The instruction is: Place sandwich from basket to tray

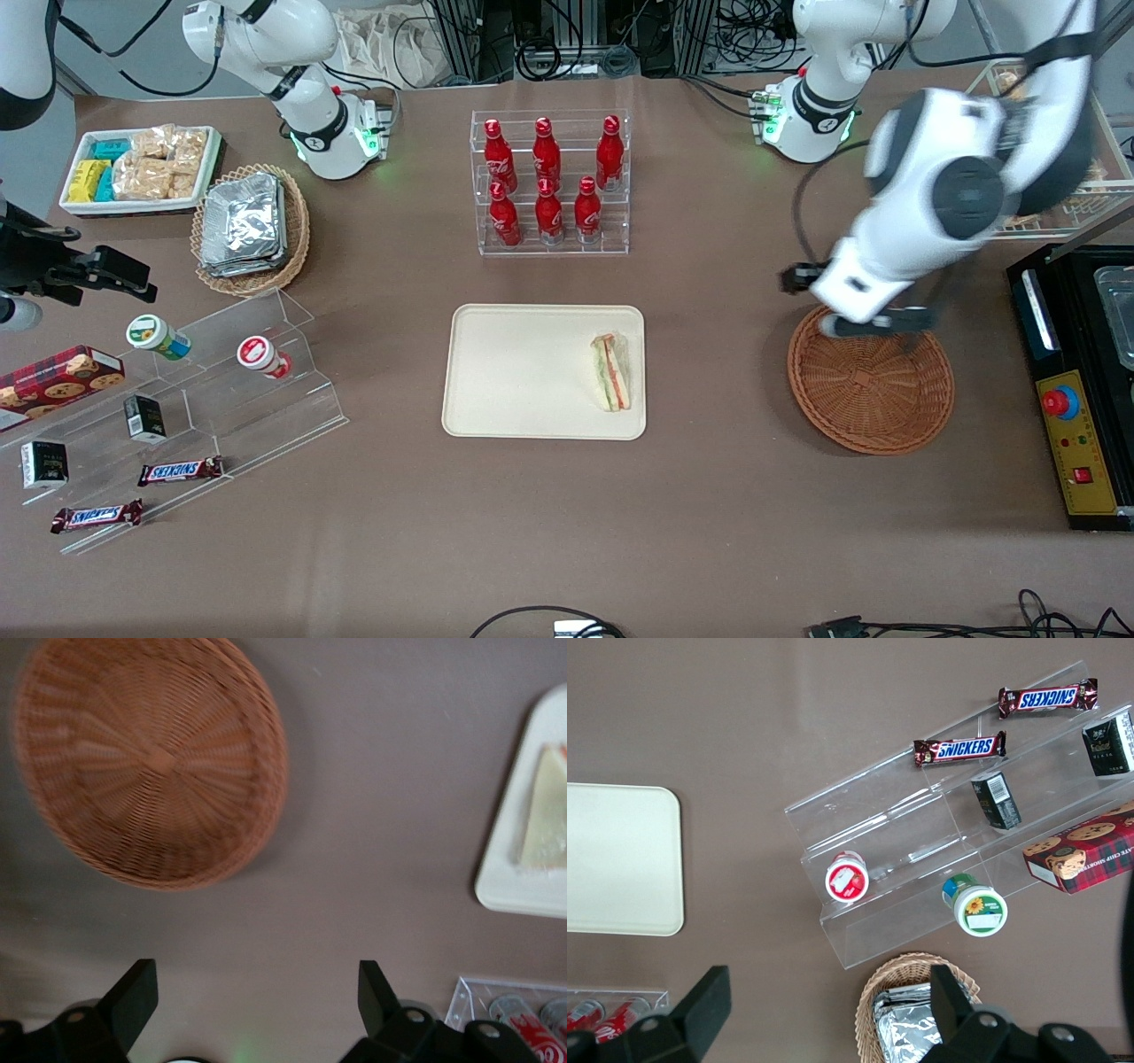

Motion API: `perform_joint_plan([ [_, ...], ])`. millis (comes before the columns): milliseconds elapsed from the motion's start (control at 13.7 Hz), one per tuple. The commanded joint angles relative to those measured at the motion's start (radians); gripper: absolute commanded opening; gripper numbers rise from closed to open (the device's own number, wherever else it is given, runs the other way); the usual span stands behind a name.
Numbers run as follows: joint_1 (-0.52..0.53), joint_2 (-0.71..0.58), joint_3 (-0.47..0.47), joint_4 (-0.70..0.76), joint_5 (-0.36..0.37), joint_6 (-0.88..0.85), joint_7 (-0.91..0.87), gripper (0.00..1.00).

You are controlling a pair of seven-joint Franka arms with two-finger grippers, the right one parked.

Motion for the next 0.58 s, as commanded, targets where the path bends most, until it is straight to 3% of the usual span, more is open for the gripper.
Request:
perform_joint_plan([
  [0,0.07,0.006,-0.014,0.104,0.025,-0.049,0.006,1.0],
  [219,0.081,0.032,-0.012,0.189,0.127,-0.104,0.012,1.0],
  [510,0.119,0.063,-0.008,0.275,0.126,-0.132,0.037,1.0],
])
